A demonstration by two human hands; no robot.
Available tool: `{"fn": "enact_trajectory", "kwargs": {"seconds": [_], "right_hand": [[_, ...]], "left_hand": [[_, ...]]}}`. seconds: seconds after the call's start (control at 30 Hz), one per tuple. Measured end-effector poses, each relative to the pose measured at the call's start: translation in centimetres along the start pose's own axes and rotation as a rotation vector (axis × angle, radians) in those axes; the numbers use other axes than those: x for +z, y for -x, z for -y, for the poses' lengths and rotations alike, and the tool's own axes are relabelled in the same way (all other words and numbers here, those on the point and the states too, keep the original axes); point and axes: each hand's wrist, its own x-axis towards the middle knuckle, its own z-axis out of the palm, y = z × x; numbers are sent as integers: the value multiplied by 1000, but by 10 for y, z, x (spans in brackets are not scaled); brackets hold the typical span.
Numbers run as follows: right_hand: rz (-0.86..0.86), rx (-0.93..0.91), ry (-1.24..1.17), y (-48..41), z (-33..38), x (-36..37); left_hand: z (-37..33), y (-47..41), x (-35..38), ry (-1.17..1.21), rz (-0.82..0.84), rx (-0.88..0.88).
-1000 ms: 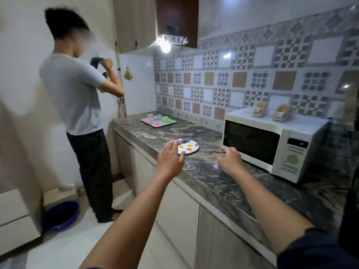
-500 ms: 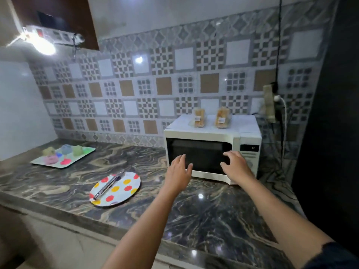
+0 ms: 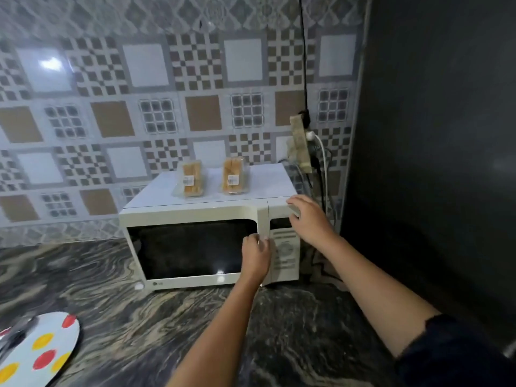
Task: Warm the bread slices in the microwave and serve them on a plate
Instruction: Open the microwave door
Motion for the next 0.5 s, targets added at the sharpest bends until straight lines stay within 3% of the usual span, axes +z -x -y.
{"fn": "enact_trajectory", "kwargs": {"seconds": [0.17,0.33,0.5], "right_hand": [[-34,-70,7,-23,-8,28],[-263,-85,-119,-31,-18,47],[-302,-96,-179,-38,-24,50]], "left_hand": [[19,-16,13,41,-71,0],[37,-23,14,170,-31,-27],[43,-31,9,182,9,-71]]}}
